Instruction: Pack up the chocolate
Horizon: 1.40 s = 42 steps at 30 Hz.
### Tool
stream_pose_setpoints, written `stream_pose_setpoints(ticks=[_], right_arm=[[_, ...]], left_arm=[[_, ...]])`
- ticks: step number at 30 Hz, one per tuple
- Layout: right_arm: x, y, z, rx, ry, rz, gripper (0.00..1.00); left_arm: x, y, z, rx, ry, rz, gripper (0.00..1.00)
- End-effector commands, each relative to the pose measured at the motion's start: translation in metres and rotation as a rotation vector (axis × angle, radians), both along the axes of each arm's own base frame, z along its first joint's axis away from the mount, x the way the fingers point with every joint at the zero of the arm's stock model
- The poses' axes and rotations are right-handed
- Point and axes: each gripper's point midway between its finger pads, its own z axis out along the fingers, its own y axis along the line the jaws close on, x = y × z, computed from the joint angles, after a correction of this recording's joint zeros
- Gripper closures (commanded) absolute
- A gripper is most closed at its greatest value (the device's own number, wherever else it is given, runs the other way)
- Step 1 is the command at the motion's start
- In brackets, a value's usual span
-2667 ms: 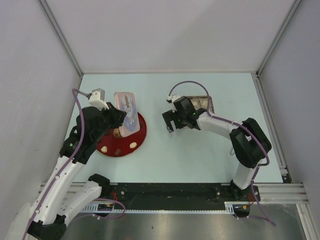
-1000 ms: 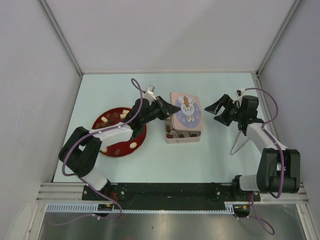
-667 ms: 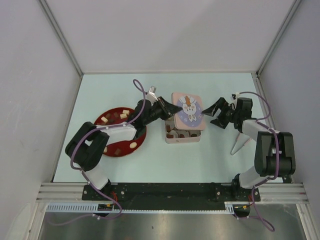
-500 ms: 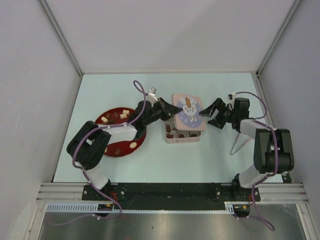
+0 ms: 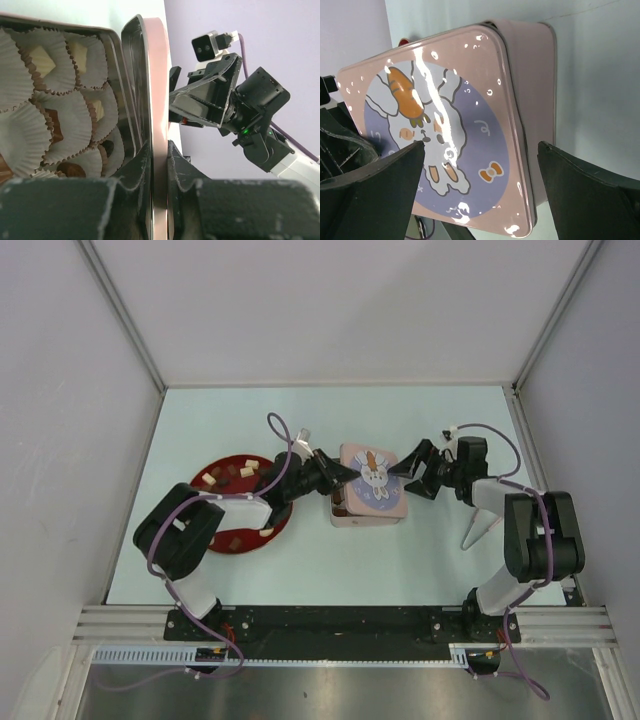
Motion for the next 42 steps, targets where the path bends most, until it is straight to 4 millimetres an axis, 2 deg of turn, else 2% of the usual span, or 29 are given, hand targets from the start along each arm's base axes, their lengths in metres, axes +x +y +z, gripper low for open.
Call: stream_pose_setpoints(ticks=[1,6,8,9,17,18,20,21,23,28,31,35,40,42], right_arm=[[-0.004,0.013,-0.003,0.03,0.0,0.054,0.0],[-0.008,0.019,-0.004,0.025,-0.001,0.073,0.0],[-0.008,0.02,-0.001,0.027,-0.007,0.076,0.0],[-0.008,0.021,0.001,0.029,-0.014,0.077,0.0],[-0.009,0.023,0.007,0.027,-0.017,0.072,0.0],[-0.01,0.024,0.007,0.023,-0.012,0.073,0.0],[-0.01,0.025,0.009,0.011,-0.017,0.066,0.0],[-0.01,0.024,0.008,0.006,-0.009,0.062,0.0],[-0.011,0.024,0.009,-0.014,-0.002,0.047,0.0],[-0.003,0.021,0.017,-0.086,-0.022,0.012,0.0],[-0.001,0.02,0.017,-0.119,-0.019,-0.001,0.0],[0.001,0.02,0.016,-0.141,-0.021,-0.008,0.0],[0.0,0.024,0.018,-0.177,-0.016,-0.006,0.0],[0.001,0.024,0.019,-0.191,-0.019,-0.011,0.0]], left_arm=[[-0.001,0.001,0.028,-0.041,-0.088,0.011,0.84],[0.001,0.007,0.025,-0.003,-0.101,0.032,0.76],[0.004,0.009,0.022,0.028,-0.105,0.045,0.71],[0.004,0.011,0.019,0.049,-0.094,0.049,0.64],[0.009,0.023,0.012,0.192,-0.099,0.078,0.45],[0.008,0.026,0.005,0.227,-0.074,0.083,0.42],[0.01,0.028,0.009,0.254,-0.09,0.088,0.39],[0.01,0.032,0.004,0.282,-0.074,0.099,0.38],[0.013,0.035,0.011,0.305,-0.094,0.108,0.37],[0.018,0.046,0.01,0.412,-0.098,0.134,0.32],[0.019,0.053,0.004,0.465,-0.085,0.147,0.27],[0.016,0.065,-0.005,0.535,-0.063,0.164,0.16],[0.007,0.075,-0.016,0.58,-0.045,0.157,0.12],[0.001,0.072,-0.022,0.568,-0.024,0.132,0.12]])
